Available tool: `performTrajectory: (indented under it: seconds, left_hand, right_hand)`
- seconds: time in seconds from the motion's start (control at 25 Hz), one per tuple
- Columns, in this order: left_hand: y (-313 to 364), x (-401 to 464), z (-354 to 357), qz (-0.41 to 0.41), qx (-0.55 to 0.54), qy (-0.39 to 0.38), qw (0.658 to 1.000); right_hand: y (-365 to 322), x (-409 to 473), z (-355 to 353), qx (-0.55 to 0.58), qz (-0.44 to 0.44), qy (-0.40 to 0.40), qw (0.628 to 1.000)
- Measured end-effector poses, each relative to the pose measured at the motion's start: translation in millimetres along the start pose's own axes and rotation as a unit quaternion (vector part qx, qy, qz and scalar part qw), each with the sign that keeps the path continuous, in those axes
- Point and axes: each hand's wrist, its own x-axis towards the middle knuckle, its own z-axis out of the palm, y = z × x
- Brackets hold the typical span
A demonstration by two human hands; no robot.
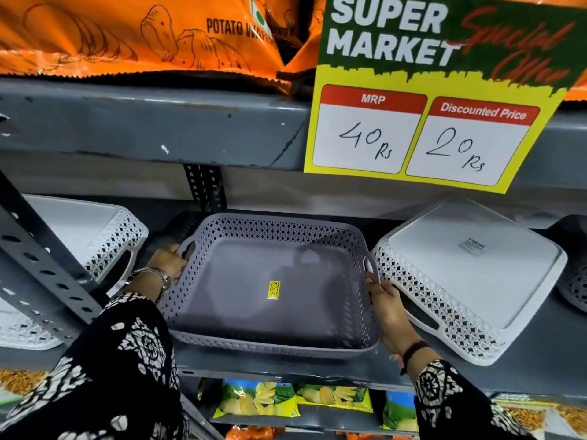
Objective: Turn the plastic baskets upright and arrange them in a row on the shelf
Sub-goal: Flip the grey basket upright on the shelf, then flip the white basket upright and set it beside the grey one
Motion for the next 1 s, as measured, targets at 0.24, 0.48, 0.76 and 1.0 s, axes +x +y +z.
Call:
performTrajectory:
  seconds: [0.24, 0.48, 0.76, 1.0]
  left_hand:
    - [1, 1, -1, -0.022, 0.044, -0.004, 0.999]
    - [36, -19, 13, 0.024, 0.182, 0.121, 0.976]
    - [172, -138, 163, 0.164, -0.086, 0.019, 0.983]
    - [212, -199, 277, 0.094, -0.138, -0.006, 0.986]
  right_hand:
    - [4, 2, 1, 0.003, 0.005, 0.0, 1.0]
    - [-36, -3, -12, -0.026, -0.067, -0.017, 0.997]
    - [-108, 35, -142, -0.131, -0.153, 0.067, 0.977]
    - [-136, 89, -254, -0.285, -0.135, 0.115, 0.942]
